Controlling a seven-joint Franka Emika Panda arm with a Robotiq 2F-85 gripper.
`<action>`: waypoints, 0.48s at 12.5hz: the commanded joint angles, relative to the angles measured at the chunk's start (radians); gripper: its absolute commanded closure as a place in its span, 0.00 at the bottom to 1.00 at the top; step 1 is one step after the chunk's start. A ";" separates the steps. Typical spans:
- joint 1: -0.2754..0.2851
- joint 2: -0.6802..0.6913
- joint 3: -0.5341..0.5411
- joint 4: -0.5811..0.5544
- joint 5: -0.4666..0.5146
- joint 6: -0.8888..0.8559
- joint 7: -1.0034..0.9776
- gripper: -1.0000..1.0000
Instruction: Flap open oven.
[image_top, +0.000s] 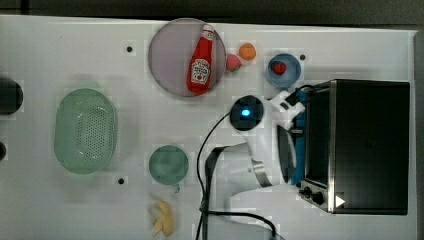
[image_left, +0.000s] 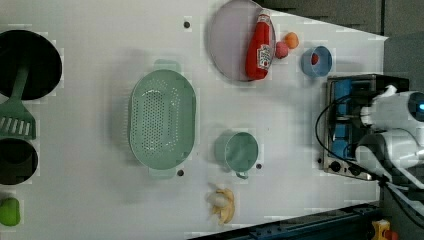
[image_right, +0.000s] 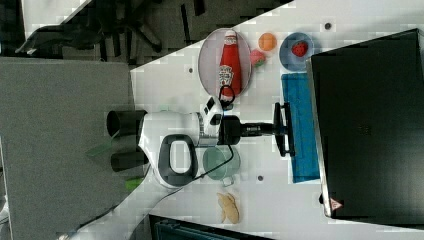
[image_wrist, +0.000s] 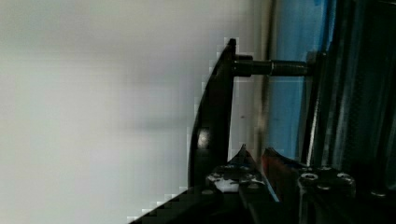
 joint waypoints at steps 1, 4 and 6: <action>0.068 0.086 0.037 0.000 -0.094 0.001 0.263 0.83; 0.125 0.165 0.037 0.018 -0.204 -0.005 0.464 0.83; 0.159 0.222 0.037 0.042 -0.257 -0.029 0.503 0.83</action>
